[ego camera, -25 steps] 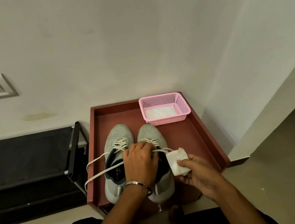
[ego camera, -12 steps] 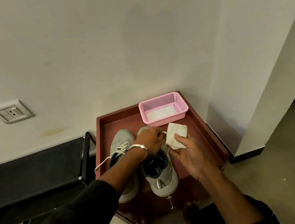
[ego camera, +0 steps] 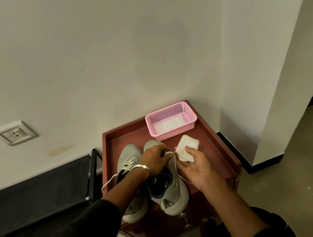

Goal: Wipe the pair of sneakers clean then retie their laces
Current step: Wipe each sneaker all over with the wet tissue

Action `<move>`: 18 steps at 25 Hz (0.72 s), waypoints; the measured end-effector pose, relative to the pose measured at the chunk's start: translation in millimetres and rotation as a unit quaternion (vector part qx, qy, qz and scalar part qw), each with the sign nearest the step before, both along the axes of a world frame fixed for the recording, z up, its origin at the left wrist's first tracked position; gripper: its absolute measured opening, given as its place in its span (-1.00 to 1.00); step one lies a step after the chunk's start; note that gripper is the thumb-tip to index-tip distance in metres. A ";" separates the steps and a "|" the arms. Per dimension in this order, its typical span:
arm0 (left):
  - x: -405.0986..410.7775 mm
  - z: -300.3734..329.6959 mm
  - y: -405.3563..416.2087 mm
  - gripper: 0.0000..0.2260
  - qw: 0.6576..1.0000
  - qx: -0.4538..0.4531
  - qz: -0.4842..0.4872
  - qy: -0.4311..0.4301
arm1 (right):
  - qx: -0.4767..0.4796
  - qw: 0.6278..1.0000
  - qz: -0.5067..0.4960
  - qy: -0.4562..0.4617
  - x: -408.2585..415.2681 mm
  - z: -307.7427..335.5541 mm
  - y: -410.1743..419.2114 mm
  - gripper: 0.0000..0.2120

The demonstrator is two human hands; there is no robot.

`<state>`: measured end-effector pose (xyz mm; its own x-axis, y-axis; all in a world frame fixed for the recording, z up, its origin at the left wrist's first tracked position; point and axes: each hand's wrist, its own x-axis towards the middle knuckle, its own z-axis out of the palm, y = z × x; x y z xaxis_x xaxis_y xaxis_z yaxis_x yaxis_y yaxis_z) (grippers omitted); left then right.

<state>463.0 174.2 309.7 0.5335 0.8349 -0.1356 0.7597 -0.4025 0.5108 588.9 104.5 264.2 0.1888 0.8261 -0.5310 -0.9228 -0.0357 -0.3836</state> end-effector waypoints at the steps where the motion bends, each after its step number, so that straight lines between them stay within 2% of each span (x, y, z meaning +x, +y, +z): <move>1: -1.3 -0.2 1.0 -0.88 1.000 0.016 0.010 0.000 | 0.008 1.000 -0.006 -0.011 -3.2 0.3 2.4 -0.64; 4: -4.0 0.0 4.7 -0.82 0.998 0.046 0.043 -0.007 | 0.033 0.997 -0.018 -0.069 -11.8 -1.1 7.0 -0.66; 9: -5.2 -7.3 -2.2 -0.82 0.995 0.063 0.065 -0.040 | 0.000 0.999 -0.023 -0.040 -6.2 -11.6 12.9 -0.64; 11: -5.2 -10.4 -4.1 -0.82 0.993 0.066 0.080 -0.063 | -0.001 0.991 -0.045 -0.126 -10.5 -12.2 14.9 -0.72; 13: -4.8 -11.4 -5.2 -0.80 0.991 0.068 0.086 -0.083 | 0.005 0.960 -0.060 -0.275 -17.2 -9.4 13.6 -0.82; 14: -4.1 -11.9 -5.3 -0.80 0.990 0.068 0.084 -0.093 | 0.008 0.948 -0.064 -0.313 -18.7 -9.1 13.0 -0.83; 15: -3.0 -12.2 -5.5 -0.81 0.989 0.067 0.080 -0.101 | 0.002 0.946 -0.068 -0.317 -17.2 -9.3 13.9 -0.82; 16: -1.6 -12.4 -6.3 -0.83 0.990 0.066 0.072 -0.105 | -0.010 0.957 -0.072 -0.282 -12.9 -9.9 15.5 -0.79; 18: 0.8 -14.1 -7.6 -0.85 0.991 0.067 0.055 -0.103 | -0.037 0.987 -0.059 -0.143 -0.5 -14.0 19.1 -0.69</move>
<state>463.8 166.5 295.6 0.4440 0.8922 0.0823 0.6875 -0.3982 0.6073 588.4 123.7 250.2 0.4326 0.7499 -0.5005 -0.7765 0.0278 -0.6295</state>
